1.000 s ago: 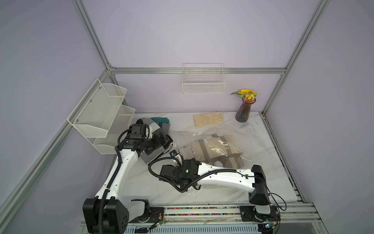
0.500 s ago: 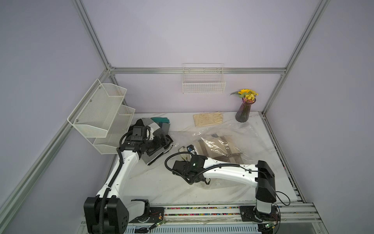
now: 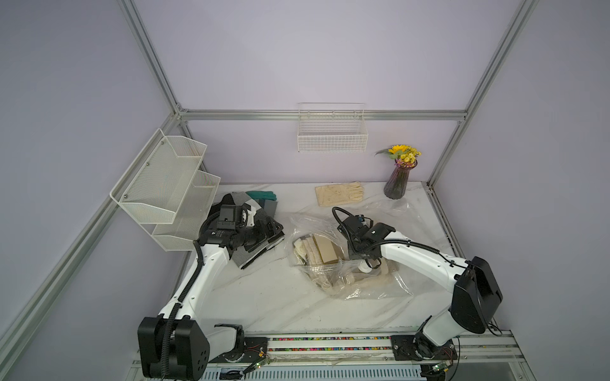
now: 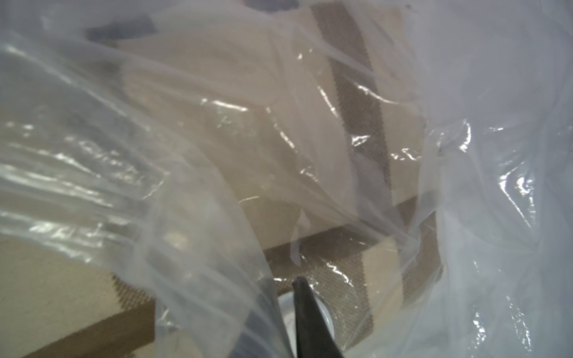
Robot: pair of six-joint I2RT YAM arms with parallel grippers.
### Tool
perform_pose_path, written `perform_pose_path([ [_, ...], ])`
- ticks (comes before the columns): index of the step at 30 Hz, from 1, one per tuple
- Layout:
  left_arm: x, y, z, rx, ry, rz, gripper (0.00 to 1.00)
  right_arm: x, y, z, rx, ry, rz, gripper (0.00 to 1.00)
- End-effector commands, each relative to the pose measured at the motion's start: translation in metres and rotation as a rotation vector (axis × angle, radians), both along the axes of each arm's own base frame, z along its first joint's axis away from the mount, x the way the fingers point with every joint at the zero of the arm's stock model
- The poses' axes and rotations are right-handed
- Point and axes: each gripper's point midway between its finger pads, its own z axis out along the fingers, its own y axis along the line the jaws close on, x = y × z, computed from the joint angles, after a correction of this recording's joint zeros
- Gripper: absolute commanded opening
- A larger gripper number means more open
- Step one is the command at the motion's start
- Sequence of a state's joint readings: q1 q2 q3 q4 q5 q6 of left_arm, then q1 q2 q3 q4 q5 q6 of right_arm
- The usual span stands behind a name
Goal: Take the scarf out of the vacuum bag
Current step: Open the vacuum bag at the center of the board.
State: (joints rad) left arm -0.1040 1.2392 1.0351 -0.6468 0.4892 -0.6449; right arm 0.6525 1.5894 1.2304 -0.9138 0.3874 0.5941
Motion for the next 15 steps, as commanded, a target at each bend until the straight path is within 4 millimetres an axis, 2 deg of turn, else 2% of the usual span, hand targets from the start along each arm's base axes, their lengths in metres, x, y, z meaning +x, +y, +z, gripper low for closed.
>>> perform_pose_path([
  [1,0.002,-0.041,0.013,-0.015,-0.059,-0.108,1.0,0.017,-0.042,0.009,0.007,-0.033,-0.104,0.16],
  [4,0.001,-0.079,0.018,-0.031,-0.081,-0.172,1.0,0.025,-0.074,0.024,0.014,-0.067,-0.169,0.16],
  [8,0.002,-0.111,0.027,-0.046,-0.116,-0.222,1.0,0.028,-0.095,0.041,0.017,-0.099,-0.189,0.16],
  [11,-0.001,-0.132,0.04,-0.081,-0.154,-0.264,1.0,0.025,-0.091,0.048,0.045,-0.097,-0.167,0.16],
  [14,-0.009,-0.152,0.046,-0.111,-0.166,-0.304,1.0,0.027,-0.067,0.059,0.17,-0.142,-0.065,0.16],
  [15,-0.012,-0.157,0.046,-0.124,-0.168,-0.309,1.0,0.024,-0.061,0.072,0.216,-0.18,-0.034,0.16],
])
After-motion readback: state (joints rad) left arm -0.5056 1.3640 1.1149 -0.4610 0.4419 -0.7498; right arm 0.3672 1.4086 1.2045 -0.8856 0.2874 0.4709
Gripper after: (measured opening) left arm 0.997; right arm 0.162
